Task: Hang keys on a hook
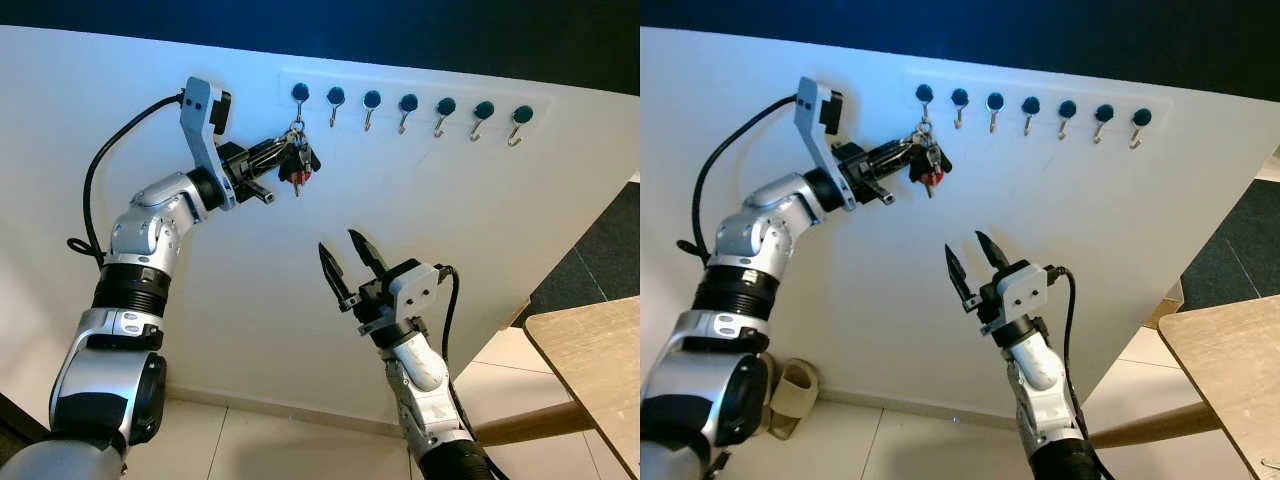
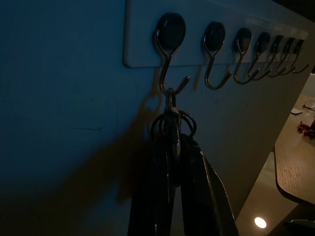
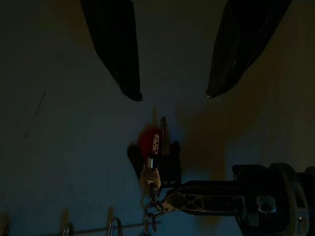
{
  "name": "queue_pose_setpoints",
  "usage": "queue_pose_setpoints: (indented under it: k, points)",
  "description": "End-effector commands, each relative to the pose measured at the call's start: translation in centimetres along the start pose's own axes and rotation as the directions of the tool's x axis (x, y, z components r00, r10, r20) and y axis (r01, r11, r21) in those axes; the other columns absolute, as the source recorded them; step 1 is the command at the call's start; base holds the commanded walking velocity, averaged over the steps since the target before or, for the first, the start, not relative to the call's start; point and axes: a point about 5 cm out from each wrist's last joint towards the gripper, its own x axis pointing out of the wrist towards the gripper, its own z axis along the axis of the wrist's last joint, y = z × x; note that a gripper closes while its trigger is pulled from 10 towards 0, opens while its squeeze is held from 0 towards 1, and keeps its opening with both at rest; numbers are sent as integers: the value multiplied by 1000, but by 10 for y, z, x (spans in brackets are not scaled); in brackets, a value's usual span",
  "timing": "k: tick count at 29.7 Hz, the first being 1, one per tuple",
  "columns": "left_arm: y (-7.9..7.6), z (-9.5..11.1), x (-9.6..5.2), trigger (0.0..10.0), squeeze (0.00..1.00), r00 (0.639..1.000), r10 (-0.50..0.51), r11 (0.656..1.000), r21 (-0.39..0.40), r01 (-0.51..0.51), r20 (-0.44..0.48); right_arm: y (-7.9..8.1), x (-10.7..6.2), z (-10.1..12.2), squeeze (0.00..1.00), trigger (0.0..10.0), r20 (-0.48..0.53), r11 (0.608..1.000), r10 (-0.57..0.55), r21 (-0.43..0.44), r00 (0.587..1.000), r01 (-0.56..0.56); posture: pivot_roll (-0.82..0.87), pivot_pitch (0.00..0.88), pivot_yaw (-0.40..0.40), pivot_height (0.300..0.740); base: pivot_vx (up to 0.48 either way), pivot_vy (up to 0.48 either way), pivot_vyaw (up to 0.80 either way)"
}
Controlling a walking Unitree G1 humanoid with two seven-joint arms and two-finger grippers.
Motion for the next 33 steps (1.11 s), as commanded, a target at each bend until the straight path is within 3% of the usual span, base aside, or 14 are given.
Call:
queue_pose_setpoints:
  k: [1,2,3,5,6,9,10,11,12,20,25,26,29,33]
  points:
    - [3,-14,-6,10000,0,996,16,1000,0,-16,-83,-1,0,1,0,10000,0,1000,-2,8,1000,2,52,59,-52,740,0,0,0]
    - [2,-12,-6,10000,0,997,11,1000,0,-11,-75,-1,0,1,0,10000,0,1000,-3,8,1000,3,53,60,-50,740,0,0,0]
    - [1,-11,-5,10000,263,998,2,1000,1,-2,-65,-1,0,1,0,10000,1,1000,-4,8,1000,4,53,61,-50,740,0,0,0]
    - [1,-10,-5,10000,263,998,-4,1000,2,4,-58,-1,0,1,0,10000,1,1000,-4,8,1000,4,53,62,-49,740,0,0,0]
    - [0,-8,-5,10000,1000,999,-5,1000,-3,5,-50,-1,0,1,0,10000,1,1000,-6,8,1000,6,53,62,-49,740,0,0,0]
    - [2,-5,-5,10000,1000,1000,13,1000,-2,-13,-28,-1,0,1,0,10000,1,1000,-8,8,1000,8,53,64,-48,740,0,0,0]
    - [2,-4,-5,10000,275,1000,19,1000,-4,-19,-20,-1,0,1,0,10000,1,1000,-9,9,1000,9,53,64,-48,740,0,0,0]
    - [2,-4,-5,10000,275,1000,19,1000,-4,-19,-20,-1,0,1,0,10000,1,1000,-9,9,1000,9,53,64,-48,740,0,0,0]
    - [2,-4,-6,10000,0,1000,21,1000,-7,-21,-16,-1,0,1,0,10000,1,1000,-9,9,1000,9,53,64,-48,740,0,0,0]
    - [6,-6,-14,10000,0,999,45,999,-9,-45,-13,-1,-2,0,0,10000,-4,1000,-12,7,1000,12,51,65,-45,740,0,0,0]
    - [15,-37,-50,10000,0,987,97,995,-13,-99,-124,-3,-12,-7,0,10000,-43,1000,-20,1,999,20,46,70,-44,740,0,0,0]
    - [15,-37,-50,10000,0,987,97,995,-13,-99,-124,-3,-12,-7,0,10000,-43,1000,-20,1,999,20,46,70,-44,740,0,0,0]
    - [14,-58,-77,10000,0,977,119,991,-44,-128,-175,-3,-21,-13,0,10000,-82,1000,-16,2,996,16,52,78,-53,740,0,0,0]
    - [12,-64,-87,10000,0,976,138,987,-64,-151,-170,-2,-24,-16,0,10000,-98,1000,-9,4,995,10,53,78,-53,740,0,0,0]
